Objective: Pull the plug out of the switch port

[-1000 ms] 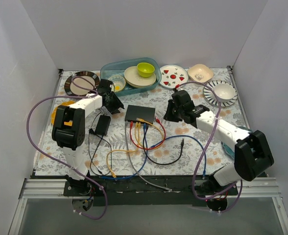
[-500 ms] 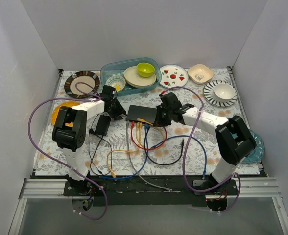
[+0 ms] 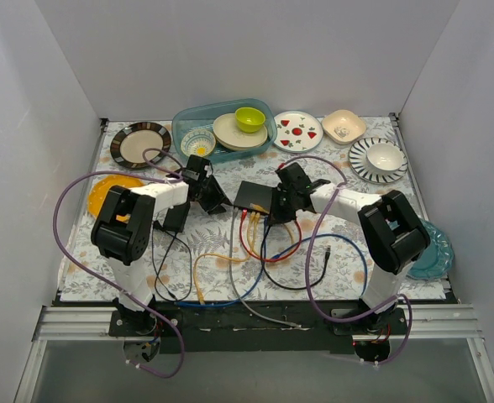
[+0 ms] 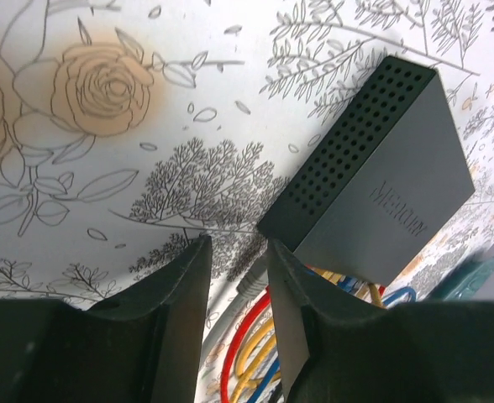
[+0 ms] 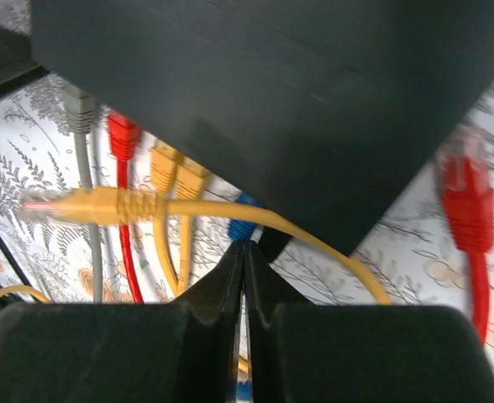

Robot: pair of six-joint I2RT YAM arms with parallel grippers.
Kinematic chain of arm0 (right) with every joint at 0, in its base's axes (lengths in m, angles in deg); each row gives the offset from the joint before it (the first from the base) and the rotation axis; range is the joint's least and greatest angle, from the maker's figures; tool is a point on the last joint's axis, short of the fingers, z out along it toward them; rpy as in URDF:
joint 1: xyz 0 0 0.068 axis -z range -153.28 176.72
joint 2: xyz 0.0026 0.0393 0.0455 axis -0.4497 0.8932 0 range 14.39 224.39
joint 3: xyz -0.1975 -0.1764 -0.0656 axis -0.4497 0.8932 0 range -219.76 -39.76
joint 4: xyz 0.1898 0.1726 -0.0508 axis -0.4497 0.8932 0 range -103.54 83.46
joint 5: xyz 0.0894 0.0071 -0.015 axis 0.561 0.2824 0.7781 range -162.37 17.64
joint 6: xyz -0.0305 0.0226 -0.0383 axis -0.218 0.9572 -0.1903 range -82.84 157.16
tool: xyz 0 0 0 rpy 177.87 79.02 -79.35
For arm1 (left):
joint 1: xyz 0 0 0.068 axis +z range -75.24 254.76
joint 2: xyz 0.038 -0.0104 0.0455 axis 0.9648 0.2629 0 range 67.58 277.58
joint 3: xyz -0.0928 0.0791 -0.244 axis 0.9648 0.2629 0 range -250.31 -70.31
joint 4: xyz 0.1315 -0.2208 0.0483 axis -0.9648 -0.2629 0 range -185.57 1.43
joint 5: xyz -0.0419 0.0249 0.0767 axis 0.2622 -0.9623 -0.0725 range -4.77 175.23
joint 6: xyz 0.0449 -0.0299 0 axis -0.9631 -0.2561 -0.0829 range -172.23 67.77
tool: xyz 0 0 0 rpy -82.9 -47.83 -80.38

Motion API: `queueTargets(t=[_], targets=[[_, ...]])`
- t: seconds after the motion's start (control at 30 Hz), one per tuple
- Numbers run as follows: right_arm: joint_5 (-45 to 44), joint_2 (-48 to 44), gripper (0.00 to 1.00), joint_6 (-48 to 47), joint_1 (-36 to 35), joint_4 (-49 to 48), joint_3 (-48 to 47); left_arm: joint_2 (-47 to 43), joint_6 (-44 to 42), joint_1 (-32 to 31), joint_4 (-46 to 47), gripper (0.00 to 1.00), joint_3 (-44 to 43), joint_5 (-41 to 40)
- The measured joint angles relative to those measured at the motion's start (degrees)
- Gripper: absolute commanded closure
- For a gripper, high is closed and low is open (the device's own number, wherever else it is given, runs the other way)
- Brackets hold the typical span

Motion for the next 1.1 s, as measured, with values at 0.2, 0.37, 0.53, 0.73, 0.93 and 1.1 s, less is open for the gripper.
queueTargets(t=[0.2,0.37,0.53,0.73,0.93,1.1], targets=[[-2.73,-4.11,0.9,0.15,4.61,1.64,3.54,-1.36,1.07,-0.24,0.72,0.67,2.14,0.72],[-5.73,-6.78,0.9,-0.09,7.69,2.91,5.01,-1.77,1.7,-0.28,1.38,0.67,2.93,0.83],[-7.54,-9.84,0.68,-1.01,8.26,4.7,8.48,-2.49,2.19,-0.26,1.38,0.66,3.65,0.72],[-10.8,-20.5,0.47,-2.82,8.24,5.81,11.89,-8.07,2.43,0.28,-2.78,0.51,6.16,-5.95],[-11.56,-28.02,0.47,-4.26,8.24,6.29,11.93,-19.43,0.07,0.11,-2.58,0.5,5.95,-10.25],[-11.76,-29.07,0.47,-3.37,8.28,9.9,13.4,-21.7,-1.97,-5.68,-0.44,0.5,4.74,-9.62]])
